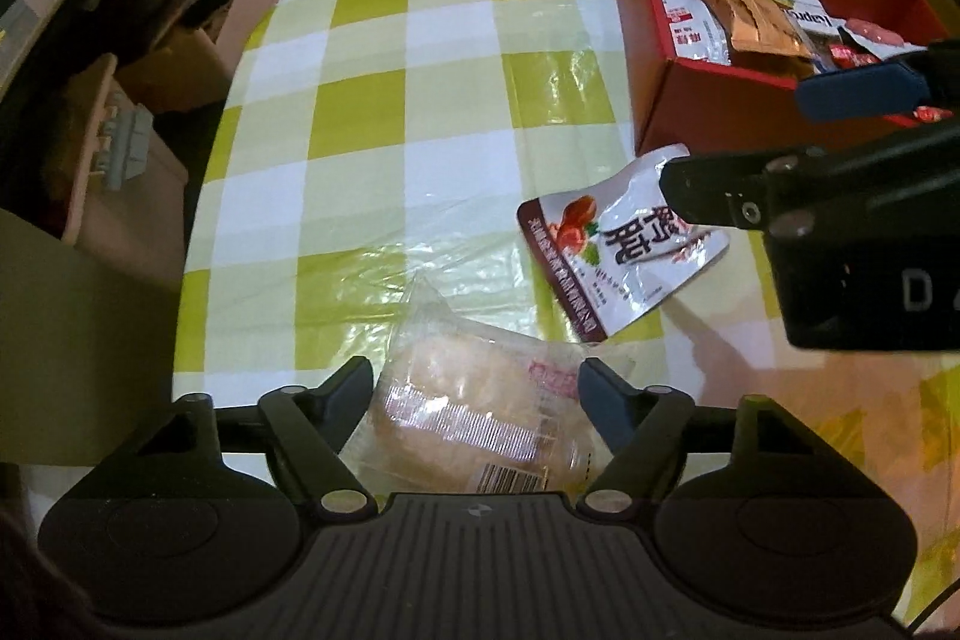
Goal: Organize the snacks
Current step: 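Move the left tool to the clear bread bag while the right tool moves to the jerky pouch, then close the left tool on the bread bag while the right tool grasps the jerky pouch, then lift the bread bag with the left tool while the right tool lifts the jerky pouch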
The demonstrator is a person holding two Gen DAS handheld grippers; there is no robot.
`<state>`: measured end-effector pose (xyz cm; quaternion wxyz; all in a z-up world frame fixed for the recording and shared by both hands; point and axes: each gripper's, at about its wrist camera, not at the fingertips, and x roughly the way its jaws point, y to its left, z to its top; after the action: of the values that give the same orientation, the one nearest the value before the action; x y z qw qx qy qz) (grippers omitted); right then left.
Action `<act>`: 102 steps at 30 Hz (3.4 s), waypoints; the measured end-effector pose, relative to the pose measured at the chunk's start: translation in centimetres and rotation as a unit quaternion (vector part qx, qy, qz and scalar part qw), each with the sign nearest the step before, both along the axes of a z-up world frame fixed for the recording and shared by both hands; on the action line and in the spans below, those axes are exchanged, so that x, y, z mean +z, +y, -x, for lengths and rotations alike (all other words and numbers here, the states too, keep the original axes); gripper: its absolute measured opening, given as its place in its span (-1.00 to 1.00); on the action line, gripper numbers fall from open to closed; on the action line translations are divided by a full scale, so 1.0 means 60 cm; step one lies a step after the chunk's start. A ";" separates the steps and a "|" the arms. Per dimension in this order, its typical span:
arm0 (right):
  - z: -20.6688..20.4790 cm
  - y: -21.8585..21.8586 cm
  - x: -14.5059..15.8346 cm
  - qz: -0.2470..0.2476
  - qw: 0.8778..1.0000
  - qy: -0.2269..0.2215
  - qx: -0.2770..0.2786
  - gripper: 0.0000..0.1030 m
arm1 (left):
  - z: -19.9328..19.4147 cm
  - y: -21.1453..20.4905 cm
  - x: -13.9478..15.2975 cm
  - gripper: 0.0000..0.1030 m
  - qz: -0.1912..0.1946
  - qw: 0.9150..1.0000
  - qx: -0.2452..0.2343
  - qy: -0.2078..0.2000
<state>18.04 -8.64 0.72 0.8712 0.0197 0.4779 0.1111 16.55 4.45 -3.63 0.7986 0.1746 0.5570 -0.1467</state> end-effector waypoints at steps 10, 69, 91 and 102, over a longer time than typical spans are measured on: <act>-0.073 0.057 -0.010 -0.027 0.995 0.031 0.092 0.67 | -0.001 0.041 0.009 0.38 0.022 1.000 0.006 0.014; -0.063 0.045 -0.064 0.011 0.983 0.151 0.104 0.55 | -0.006 0.049 -0.003 0.50 0.022 0.999 -0.020 0.036; -0.056 0.052 -0.092 0.062 0.986 0.140 0.066 0.23 | -0.013 0.057 -0.002 0.45 0.033 0.998 -0.006 0.046; 0.025 -0.002 -0.056 0.024 0.994 0.102 0.025 0.23 | -0.001 0.047 0.006 0.33 0.021 0.999 -0.002 0.032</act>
<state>16.52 -8.78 -2.67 0.8149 -0.0020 0.5672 0.1188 16.63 7.29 -3.29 0.7834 0.1538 0.5790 -0.1655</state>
